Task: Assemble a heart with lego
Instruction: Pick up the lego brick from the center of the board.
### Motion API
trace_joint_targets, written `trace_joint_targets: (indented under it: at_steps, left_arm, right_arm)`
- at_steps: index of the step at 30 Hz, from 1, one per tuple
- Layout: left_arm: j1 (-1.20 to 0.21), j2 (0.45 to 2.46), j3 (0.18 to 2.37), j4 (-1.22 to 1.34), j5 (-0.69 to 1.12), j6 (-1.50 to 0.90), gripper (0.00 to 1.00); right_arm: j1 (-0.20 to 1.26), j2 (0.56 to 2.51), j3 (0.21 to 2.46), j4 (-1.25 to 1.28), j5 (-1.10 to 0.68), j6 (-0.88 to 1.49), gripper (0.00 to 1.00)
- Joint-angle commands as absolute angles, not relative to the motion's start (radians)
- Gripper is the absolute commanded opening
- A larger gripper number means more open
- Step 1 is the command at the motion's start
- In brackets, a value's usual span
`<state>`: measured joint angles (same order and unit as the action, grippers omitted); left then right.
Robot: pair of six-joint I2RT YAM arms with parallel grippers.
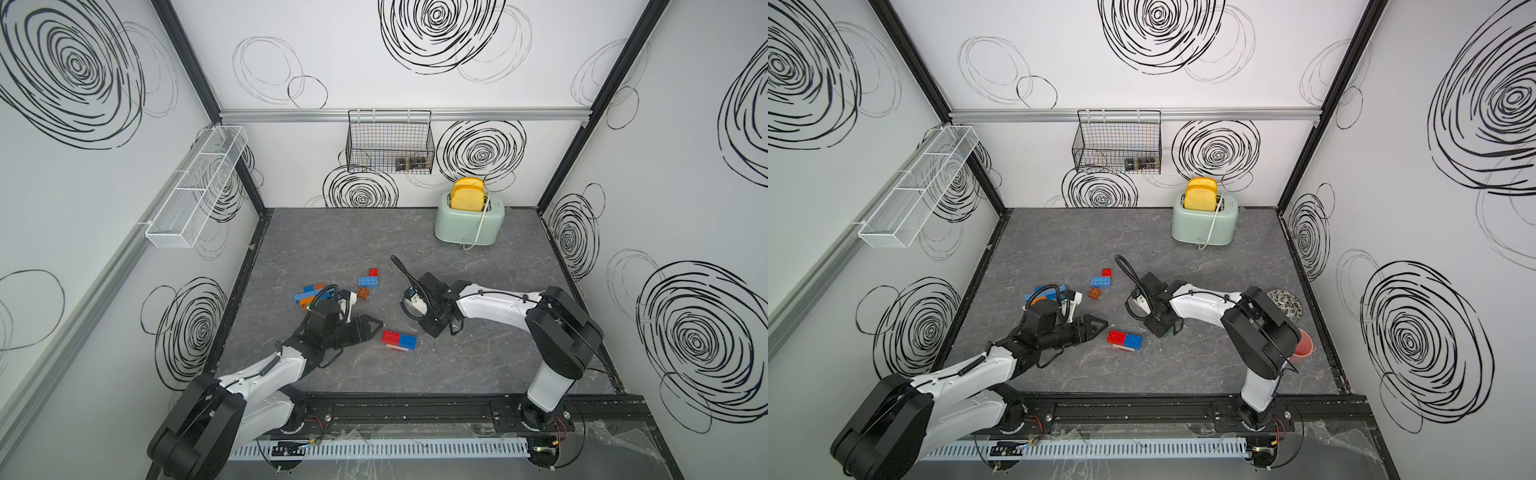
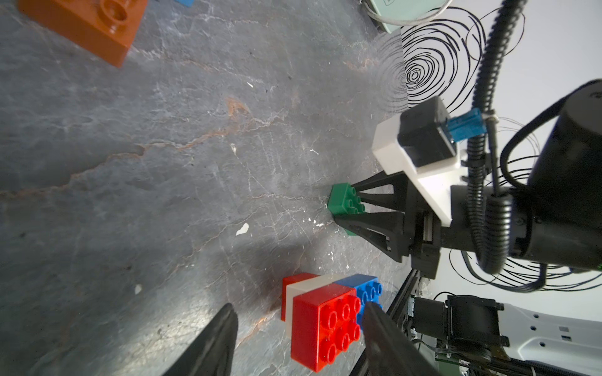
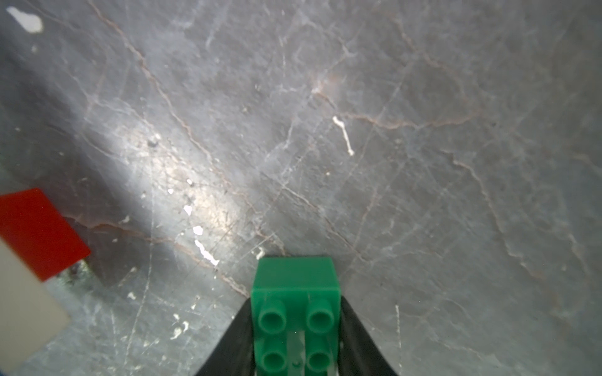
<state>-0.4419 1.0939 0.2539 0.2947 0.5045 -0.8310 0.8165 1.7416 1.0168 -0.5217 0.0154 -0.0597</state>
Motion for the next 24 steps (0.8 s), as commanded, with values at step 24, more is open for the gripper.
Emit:
trace_joint_targets:
  at_steps: [24]
  left_arm:
    - [-0.505, 1.118, 0.259, 0.353, 0.544, -0.817, 0.69]
  right_arm:
    - [0.825, 1.674, 1.065, -0.572, 0.001, -0.127, 0.31]
